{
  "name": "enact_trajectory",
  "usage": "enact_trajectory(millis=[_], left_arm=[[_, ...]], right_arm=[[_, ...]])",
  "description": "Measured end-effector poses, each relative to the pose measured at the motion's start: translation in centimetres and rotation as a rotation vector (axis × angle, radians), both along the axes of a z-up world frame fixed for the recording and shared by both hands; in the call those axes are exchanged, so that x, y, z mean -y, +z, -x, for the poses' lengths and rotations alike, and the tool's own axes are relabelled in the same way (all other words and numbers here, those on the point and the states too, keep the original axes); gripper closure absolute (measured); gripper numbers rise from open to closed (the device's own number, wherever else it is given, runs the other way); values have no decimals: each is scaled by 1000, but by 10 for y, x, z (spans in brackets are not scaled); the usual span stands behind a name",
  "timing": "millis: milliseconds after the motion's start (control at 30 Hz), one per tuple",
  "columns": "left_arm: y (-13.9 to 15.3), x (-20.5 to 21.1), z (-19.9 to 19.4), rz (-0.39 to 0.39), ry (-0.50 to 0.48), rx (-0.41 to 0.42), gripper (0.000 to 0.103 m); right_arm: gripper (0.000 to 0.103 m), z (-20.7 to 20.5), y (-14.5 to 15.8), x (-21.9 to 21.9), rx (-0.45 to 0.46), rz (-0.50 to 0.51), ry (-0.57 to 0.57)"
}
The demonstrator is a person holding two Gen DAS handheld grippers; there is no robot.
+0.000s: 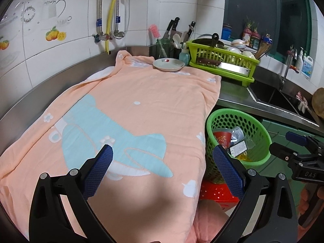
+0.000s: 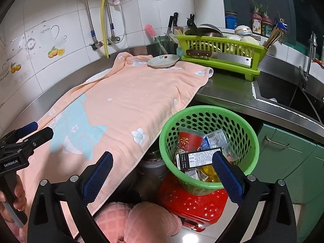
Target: Collect trash
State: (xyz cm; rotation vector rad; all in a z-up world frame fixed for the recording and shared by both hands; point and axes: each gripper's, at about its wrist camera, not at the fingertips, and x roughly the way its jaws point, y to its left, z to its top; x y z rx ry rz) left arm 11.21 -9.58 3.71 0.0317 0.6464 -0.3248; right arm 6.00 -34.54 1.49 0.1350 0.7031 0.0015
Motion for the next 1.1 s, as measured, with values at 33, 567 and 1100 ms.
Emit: enact_trajectory(millis=[33, 567, 1100], left_arm=[[-1, -1, 0, 0, 2, -1, 5], [-2, -1, 0, -3, 9, -3, 5], [-3, -2, -2, -13, 18, -9, 5]], right_arm=[[8, 0, 0, 0, -1, -3, 1], [8, -1, 3, -4, 3, 3, 6], [8, -3, 4, -9, 1, 5, 11]])
